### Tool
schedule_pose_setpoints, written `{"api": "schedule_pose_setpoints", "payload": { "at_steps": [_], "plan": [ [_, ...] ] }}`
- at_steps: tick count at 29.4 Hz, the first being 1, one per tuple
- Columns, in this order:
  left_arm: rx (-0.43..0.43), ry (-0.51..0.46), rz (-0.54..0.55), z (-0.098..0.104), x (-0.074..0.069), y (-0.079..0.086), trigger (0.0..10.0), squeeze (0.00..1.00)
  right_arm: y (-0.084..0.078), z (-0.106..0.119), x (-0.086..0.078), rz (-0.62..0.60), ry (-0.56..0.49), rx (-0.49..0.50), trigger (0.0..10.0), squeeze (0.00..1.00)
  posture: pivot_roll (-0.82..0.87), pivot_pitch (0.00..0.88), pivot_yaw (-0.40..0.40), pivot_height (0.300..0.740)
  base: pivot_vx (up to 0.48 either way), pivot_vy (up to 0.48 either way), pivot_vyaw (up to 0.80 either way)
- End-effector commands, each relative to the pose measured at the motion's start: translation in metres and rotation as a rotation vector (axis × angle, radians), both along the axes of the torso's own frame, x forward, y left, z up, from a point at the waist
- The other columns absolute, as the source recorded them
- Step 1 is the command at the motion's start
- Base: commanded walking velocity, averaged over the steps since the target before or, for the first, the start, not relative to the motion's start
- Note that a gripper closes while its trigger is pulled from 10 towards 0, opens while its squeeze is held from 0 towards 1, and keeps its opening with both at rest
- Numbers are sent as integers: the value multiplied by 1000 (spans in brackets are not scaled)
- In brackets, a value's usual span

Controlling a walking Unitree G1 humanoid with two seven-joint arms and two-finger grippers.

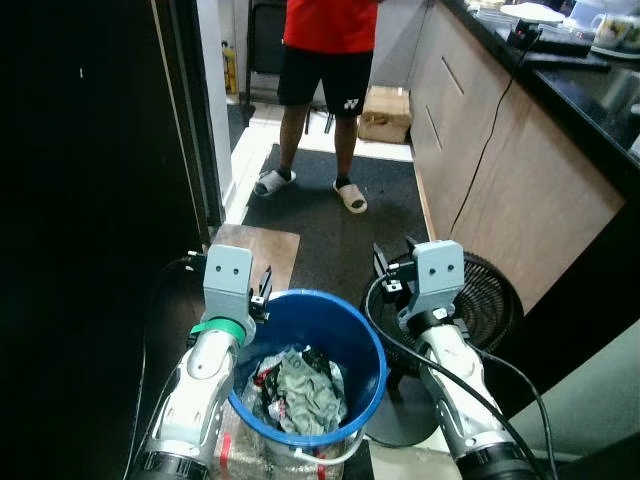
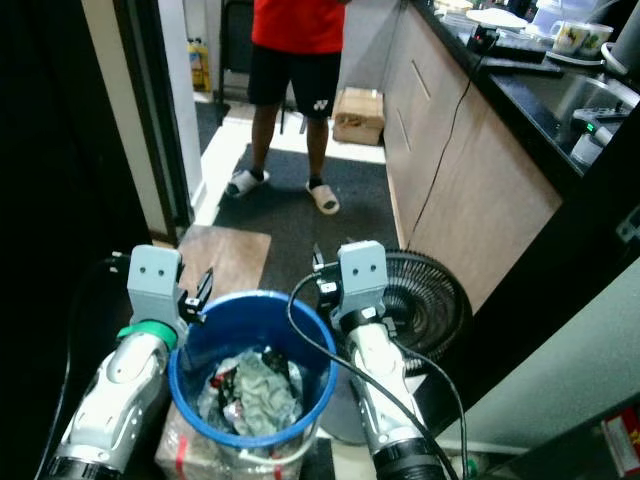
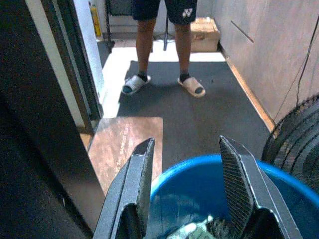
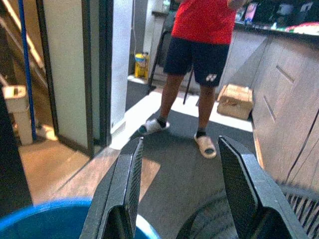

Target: Clothes washing

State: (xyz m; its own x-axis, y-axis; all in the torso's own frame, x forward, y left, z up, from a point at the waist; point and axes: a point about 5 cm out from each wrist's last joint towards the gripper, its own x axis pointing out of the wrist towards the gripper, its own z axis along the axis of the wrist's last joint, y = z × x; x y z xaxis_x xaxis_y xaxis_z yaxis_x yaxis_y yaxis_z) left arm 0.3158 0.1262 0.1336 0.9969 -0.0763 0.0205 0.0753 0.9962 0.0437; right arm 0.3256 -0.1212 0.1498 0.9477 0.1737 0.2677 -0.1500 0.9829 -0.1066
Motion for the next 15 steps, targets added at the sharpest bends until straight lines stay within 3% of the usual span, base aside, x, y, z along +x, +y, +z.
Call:
{"api": "schedule_pose_setpoints", "payload": {
  "at_steps": [1, 15],
  "plan": [
    [-1, 23, -2, -3, -2, 0, 10000, 0, -2, -6, -2, -9, 33, -1, 10000, 0, 87, 44, -28, 610, 0, 0, 0],
    [-12, 20, -8, 2, -2, -4, 10000, 0, -3, -4, -3, -13, 38, -1, 10000, 0, 88, 48, -25, 570, 0, 0, 0]
  ]
}}
